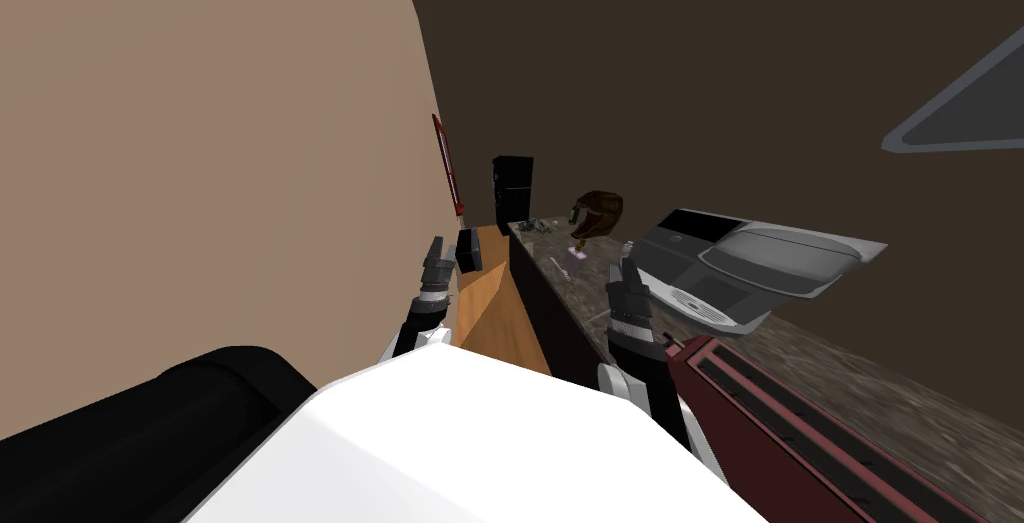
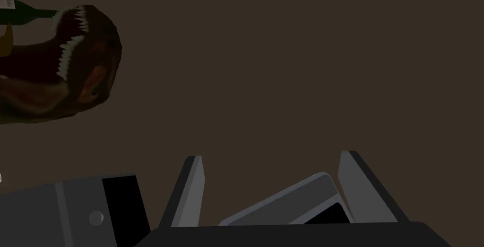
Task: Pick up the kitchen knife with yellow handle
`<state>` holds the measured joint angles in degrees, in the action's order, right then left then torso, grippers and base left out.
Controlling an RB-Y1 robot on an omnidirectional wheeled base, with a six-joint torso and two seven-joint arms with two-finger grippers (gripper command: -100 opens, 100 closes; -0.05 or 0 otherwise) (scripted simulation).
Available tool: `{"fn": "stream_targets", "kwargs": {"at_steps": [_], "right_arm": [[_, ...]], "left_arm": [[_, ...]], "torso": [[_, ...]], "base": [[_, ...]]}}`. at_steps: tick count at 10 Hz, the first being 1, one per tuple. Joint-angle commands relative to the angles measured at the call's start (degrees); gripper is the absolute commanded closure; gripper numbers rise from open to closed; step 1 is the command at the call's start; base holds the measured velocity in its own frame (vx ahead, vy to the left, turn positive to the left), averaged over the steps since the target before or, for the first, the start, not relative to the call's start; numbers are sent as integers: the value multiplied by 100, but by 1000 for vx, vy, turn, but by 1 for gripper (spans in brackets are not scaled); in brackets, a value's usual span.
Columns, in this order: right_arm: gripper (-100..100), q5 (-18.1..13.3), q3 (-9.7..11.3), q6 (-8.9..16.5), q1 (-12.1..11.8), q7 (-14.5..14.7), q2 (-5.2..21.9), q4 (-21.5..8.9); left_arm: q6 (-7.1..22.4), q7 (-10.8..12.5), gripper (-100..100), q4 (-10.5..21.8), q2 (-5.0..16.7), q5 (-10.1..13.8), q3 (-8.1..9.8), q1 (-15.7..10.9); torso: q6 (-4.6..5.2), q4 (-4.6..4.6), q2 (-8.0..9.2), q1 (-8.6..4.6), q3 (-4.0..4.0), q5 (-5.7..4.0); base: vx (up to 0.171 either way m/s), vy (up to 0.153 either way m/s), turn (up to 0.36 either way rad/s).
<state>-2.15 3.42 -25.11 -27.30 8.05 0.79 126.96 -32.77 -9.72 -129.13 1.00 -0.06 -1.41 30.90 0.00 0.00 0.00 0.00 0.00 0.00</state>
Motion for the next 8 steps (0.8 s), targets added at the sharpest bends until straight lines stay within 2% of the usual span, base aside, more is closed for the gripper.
{"fn": "stream_targets", "kwargs": {"at_steps": [1, 3, 6, 7, 8], "right_arm": [[-100, -113, 90, -39, 121, -40, 252, -71], [-100, -281, 212, -98, 317, -95, 544, -175], [-100, -655, 478, -241, 750, -199, 1072, -420], [-100, -655, 478, -241, 750, -199, 1114, -420], [-100, -809, 587, -302, 924, -234, 1327, -528]], "left_arm": [[0, 0, 0, 0, 0, 0, 0, 0], [0, 0, 0, 0, 0, 0, 0, 0], [0, 0, 0, 0, 0, 0, 0, 0], [0, 0, 0, 0, 0, 0, 0, 0], [0, 0, 0, 0, 0, 0, 0, 0]], "torso": [[0, 0, 0, 0, 0, 0], [-1, 0, 0, 2, 0, 0], [0, 0, 3, 1, 1, 0], [-1, 1, 6, 0, 3, 0], [0, 1, 6, -2, 3, 0]], "base": [[-4, 5, 2], [-5, 9, 7], [-15, 5, -1], [-19, -2, 1], [-23, -1, -6]]}}
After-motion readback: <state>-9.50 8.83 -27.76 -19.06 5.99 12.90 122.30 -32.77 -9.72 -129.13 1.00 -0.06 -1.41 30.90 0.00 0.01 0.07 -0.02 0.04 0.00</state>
